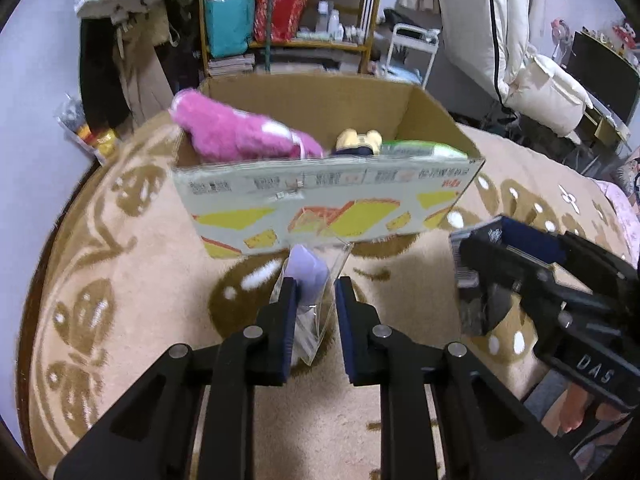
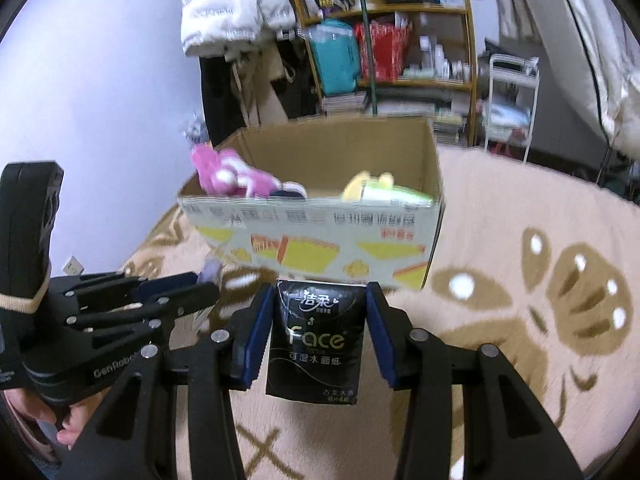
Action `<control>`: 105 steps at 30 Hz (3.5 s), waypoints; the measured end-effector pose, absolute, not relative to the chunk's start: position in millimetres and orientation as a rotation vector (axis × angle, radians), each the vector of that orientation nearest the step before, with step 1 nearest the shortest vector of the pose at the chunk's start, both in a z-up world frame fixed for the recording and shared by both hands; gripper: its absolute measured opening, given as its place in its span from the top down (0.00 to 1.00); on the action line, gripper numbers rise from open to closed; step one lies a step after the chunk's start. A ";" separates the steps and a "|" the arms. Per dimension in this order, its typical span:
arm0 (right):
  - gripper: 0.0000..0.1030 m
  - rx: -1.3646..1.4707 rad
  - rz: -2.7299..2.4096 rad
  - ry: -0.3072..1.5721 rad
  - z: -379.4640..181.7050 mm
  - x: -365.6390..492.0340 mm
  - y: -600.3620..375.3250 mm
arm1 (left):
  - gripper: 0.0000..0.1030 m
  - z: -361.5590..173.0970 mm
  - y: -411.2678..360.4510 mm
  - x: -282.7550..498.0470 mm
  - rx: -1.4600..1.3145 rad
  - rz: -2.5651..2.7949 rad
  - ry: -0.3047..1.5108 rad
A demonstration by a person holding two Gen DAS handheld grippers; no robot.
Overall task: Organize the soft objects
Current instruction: 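Carry the black tissue pack into the box with the right tool and open it, then lift the clear bag with the left tool and drop it into the box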
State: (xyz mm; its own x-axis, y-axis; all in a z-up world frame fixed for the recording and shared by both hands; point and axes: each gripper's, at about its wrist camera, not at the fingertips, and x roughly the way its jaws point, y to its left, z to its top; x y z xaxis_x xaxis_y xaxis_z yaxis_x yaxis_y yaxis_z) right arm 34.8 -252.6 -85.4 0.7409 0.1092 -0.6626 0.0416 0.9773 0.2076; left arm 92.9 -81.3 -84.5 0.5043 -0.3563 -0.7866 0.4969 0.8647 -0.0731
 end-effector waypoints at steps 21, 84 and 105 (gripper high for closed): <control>0.53 0.079 -0.008 0.446 -21.4 35.3 -250.5 | 0.90 -5.1 -88.4 77.7 0.116 -0.589 0.611; 0.09 0.339 -0.092 0.815 -53.1 57.4 -350.8 | 0.12 -154.9 -227.7 74.8 0.484 -0.794 1.007; 0.09 0.411 -0.155 0.831 -66.5 41.6 -370.6 | 0.57 -157.2 -223.6 62.2 0.530 -0.775 0.928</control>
